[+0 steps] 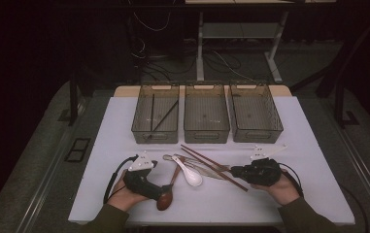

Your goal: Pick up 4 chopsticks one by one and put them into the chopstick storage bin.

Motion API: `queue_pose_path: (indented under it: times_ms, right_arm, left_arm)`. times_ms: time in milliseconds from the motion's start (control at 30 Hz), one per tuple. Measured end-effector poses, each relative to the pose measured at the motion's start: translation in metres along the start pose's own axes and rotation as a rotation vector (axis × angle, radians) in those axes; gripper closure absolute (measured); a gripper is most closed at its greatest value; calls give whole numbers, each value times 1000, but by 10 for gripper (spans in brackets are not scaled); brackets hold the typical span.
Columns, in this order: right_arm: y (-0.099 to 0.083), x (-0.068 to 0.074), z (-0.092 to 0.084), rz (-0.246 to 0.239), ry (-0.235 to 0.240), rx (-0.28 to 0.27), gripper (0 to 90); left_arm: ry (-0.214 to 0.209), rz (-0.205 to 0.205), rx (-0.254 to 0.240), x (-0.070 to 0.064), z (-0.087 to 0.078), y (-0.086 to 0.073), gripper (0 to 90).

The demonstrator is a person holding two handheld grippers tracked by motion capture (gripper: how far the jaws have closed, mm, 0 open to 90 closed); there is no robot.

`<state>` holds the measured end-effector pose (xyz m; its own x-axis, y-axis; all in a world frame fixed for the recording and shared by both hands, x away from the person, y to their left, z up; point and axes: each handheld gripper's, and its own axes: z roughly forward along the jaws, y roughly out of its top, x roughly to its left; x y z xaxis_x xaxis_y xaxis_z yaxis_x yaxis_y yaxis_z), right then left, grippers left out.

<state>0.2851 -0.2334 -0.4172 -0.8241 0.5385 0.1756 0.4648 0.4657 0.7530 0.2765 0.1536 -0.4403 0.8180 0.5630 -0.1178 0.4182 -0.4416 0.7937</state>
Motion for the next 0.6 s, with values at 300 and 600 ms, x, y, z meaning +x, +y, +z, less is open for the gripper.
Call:
queue_pose_path:
  times_ms: [300, 600]
  right_arm:
    - [7, -5, -2, -1, 10, -24, 836]
    - [21, -11, -5, -14, 14, -57, 837]
  left_arm:
    - [16, -20, -10, 0, -1, 1, 0]
    - [65, -5, -17, -2, -4, 2, 0]
